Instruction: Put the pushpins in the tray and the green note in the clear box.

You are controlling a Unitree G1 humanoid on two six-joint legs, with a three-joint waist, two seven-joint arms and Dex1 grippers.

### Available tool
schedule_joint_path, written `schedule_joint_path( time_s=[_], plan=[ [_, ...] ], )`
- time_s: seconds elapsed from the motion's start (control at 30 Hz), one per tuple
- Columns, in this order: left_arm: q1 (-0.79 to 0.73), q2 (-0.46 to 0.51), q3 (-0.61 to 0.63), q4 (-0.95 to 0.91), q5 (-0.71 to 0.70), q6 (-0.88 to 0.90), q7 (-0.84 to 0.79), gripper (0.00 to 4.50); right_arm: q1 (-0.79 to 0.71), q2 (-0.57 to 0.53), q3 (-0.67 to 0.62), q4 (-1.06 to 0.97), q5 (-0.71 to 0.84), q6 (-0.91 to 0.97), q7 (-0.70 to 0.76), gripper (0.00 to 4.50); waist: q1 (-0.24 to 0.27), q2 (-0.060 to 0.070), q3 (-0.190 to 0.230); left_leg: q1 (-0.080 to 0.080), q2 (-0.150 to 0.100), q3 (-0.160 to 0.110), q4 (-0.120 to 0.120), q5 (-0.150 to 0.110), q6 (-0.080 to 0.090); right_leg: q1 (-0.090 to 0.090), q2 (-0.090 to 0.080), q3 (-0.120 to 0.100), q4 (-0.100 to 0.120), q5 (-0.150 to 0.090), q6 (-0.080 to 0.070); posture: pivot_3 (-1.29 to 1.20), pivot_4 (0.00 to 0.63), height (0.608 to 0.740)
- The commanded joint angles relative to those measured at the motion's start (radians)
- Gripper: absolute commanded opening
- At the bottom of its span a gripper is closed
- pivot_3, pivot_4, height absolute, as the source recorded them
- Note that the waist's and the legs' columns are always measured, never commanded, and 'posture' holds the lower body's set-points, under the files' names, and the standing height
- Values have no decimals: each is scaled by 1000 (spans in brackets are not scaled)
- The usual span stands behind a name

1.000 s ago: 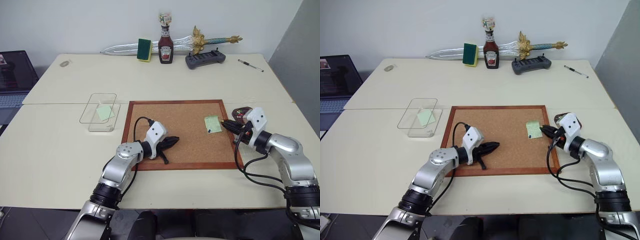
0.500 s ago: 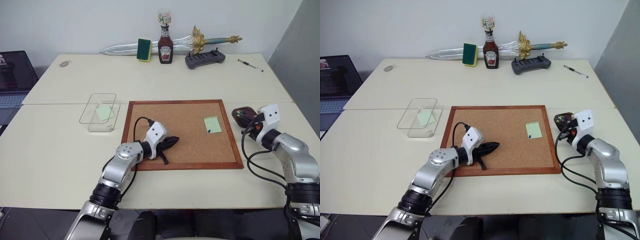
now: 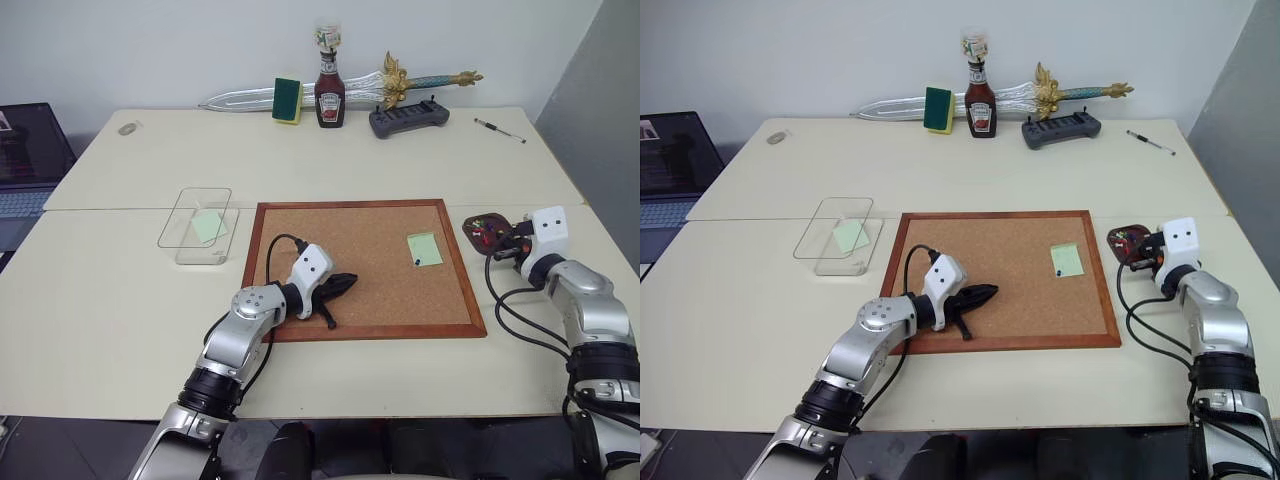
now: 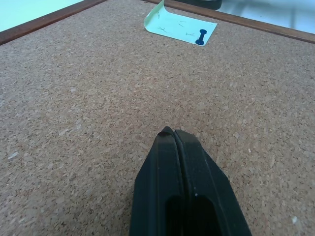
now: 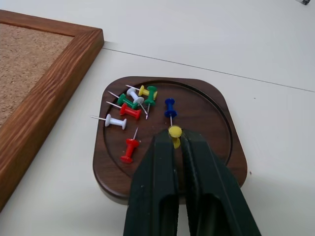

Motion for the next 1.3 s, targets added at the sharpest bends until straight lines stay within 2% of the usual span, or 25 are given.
schedule_joint_path(
  time_s=[0.03, 0.23, 0.37, 0.53, 0.7, 0.93, 1.13, 1.3],
  plan=[
    [30, 14, -24, 28, 28, 22, 0, 0, -25, -15, -24, -16, 4, -17, -9, 1236, 0, 0, 0, 0, 0, 0, 0, 0, 0, 0, 0, 0, 0, 0, 0, 0, 150, 740],
    [33, 16, -25, 24, 29, 21, 0, 0, -10, -10, -59, -69, 43, -32, 0, 2601, -2, 0, 0, 0, 0, 0, 0, 0, 0, 0, 0, 0, 0, 0, 0, 0, 150, 740],
    [37, 18, -24, 22, 28, 21, 1, 0, 36, -13, -63, -199, 123, -4, 104, 3321, -3, 1, 0, 0, 0, 0, 0, 0, 0, 0, 0, 0, 0, 0, 0, 0, 150, 740],
    [37, 20, -25, 22, 26, 21, -1, 0, 150, -47, 42, -426, 186, 72, 283, 3321, -3, 1, -1, 0, 0, -1, 0, 0, 0, 0, 0, 0, 0, 0, 0, 0, 150, 740],
    [34, 20, -26, 26, 24, 19, 2, 0, 181, -36, 159, -523, 164, 72, 341, 3321, -9, 2, -1, 0, 0, -1, 0, 0, 0, 0, 0, 0, 0, 0, 0, 0, 150, 740],
    [34, 20, -26, 26, 24, 20, 6, 0, 115, 20, 255, -387, 66, -26, 328, 3321, -8, 1, -1, 0, 0, -1, 0, 0, 0, 1, 0, -1, 0, 0, 0, 0, 150, 740],
    [39, 21, -24, 21, 23, 21, 10, 0, 66, 40, 258, -281, 36, -80, 331, 3321, -8, 1, -1, 1, 0, -2, 0, 0, 0, 1, 0, -1, 0, 0, 0, 0, 150, 740],
    [40, 20, -24, 21, 24, 22, 12, 0, 59, 41, 257, -249, 31, -97, 342, 2544, -8, 1, -1, 0, 0, -2, 0, 0, 0, 1, 0, -1, 0, 0, 0, 0, 150, 740]
  ],
)
